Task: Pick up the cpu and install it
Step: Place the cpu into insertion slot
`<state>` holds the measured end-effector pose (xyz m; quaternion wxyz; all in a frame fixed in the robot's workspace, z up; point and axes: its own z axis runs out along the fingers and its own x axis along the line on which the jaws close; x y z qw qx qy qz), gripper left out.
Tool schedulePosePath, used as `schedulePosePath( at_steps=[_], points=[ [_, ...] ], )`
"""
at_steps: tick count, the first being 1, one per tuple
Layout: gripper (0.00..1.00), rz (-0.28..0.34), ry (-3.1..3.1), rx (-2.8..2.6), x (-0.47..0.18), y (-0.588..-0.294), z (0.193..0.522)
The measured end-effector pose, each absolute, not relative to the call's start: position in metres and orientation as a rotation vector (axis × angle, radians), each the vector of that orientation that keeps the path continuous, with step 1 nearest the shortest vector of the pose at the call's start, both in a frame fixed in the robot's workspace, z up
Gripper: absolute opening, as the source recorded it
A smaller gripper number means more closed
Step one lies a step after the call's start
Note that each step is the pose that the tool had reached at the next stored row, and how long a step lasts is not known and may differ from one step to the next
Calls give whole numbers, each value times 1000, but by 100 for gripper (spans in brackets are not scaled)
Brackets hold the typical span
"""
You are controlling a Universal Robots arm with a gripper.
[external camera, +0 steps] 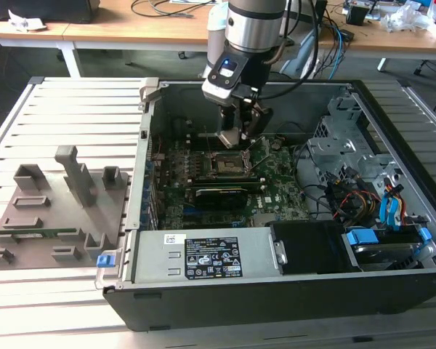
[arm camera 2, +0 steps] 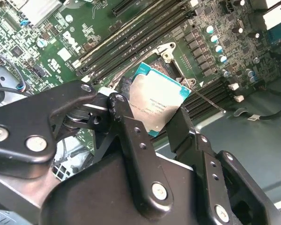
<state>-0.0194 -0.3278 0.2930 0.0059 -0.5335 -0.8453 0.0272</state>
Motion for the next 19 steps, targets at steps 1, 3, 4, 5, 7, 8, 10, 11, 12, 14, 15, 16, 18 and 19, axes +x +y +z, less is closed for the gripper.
schedulePosePath(
  at_steps=[1,3,4,5,7,8,10,11,12,14,15,16,18,19],
  points=[
    [55,85,-2641,-1677,-19,-328,293],
    [55,85,-2626,-1700,-19,-328,293],
    [55,86,-2613,-1719,-19,-328,293],
    [55,86,-2605,-1732,-19,-328,293],
    [55,86,-2585,-1760,-19,-328,293],
    [55,86,-2580,-1768,-19,-328,293],
    [55,86,-2564,-1789,-19,-328,292],
    [55,86,-2551,-1807,-19,-328,292],
    [55,86,-2540,-1822,-19,-328,292],
    [55,85,-2518,-1851,-19,-328,292],
    [55,85,-2512,-1860,-19,-328,292],
    [55,85,-2506,-1867,-19,-328,292],
    [55,85,-2488,-1890,-19,-328,292],
    [55,85,-2479,-1902,-19,-328,292]
  ],
)
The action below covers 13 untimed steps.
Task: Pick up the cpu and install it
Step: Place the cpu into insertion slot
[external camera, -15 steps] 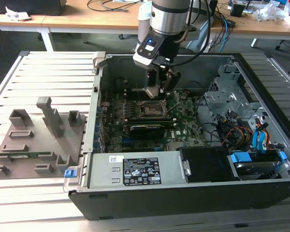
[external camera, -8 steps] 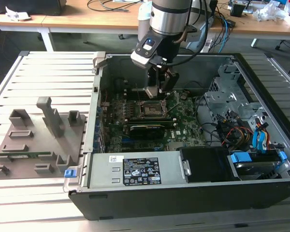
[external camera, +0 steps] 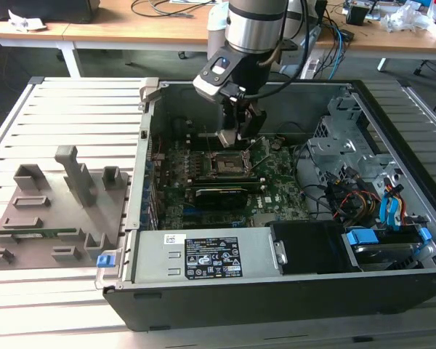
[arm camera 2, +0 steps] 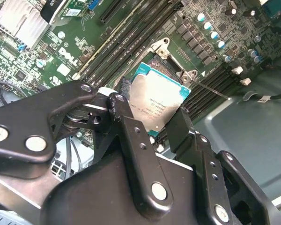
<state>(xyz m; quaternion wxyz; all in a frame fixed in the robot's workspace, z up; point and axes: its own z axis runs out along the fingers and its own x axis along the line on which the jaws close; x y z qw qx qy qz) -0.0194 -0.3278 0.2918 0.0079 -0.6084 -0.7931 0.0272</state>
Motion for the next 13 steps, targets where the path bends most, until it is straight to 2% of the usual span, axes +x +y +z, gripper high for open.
schedulePosePath(
  at_steps=[13],
  points=[
    [55,84,-2291,-2119,-19,-328,291]
  ],
)
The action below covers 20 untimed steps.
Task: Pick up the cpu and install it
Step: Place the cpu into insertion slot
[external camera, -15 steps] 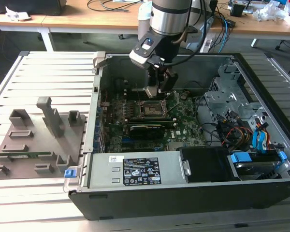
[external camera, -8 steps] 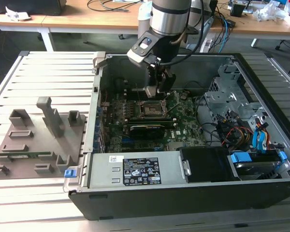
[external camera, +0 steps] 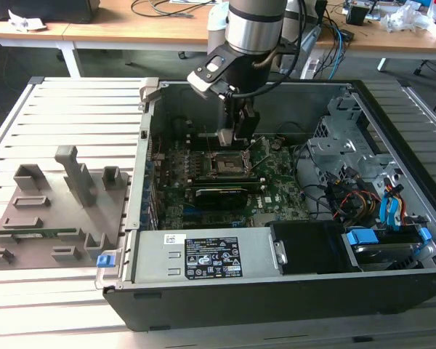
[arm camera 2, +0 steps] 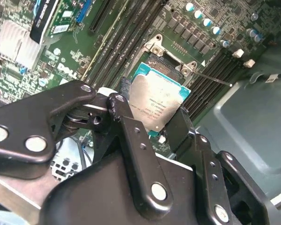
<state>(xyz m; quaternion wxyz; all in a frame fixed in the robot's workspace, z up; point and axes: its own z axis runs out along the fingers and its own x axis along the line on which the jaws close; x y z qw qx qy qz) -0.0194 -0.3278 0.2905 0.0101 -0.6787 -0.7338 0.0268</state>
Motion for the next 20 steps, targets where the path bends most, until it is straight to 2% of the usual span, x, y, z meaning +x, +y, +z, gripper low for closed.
schedulePosePath(
  at_steps=[3,20],
  points=[
    [55,83,-2290,-2120,-19,-328,289],
    [55,86,-2259,-2148,-11,-320,229]
  ],
)
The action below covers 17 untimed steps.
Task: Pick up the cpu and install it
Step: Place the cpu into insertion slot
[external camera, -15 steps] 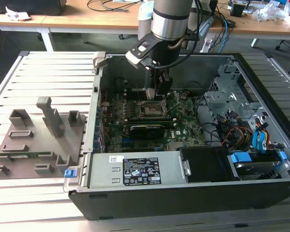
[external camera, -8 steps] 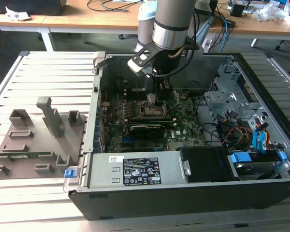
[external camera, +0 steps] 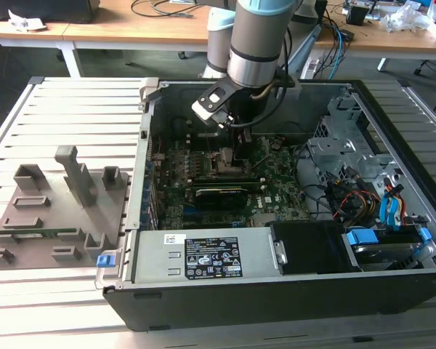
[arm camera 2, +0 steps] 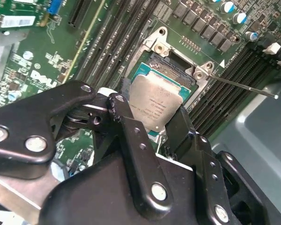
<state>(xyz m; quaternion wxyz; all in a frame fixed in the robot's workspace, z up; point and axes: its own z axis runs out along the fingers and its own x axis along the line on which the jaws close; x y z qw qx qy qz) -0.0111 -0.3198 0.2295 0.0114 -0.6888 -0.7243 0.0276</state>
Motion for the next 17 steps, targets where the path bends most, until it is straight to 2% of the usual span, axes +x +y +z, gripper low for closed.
schedulePosePath(
  at_steps=[7,17],
  points=[
    [55,86,-2259,-2149,-12,-316,211],
    [55,86,-2225,-2183,-14,-313,206]
  ],
)
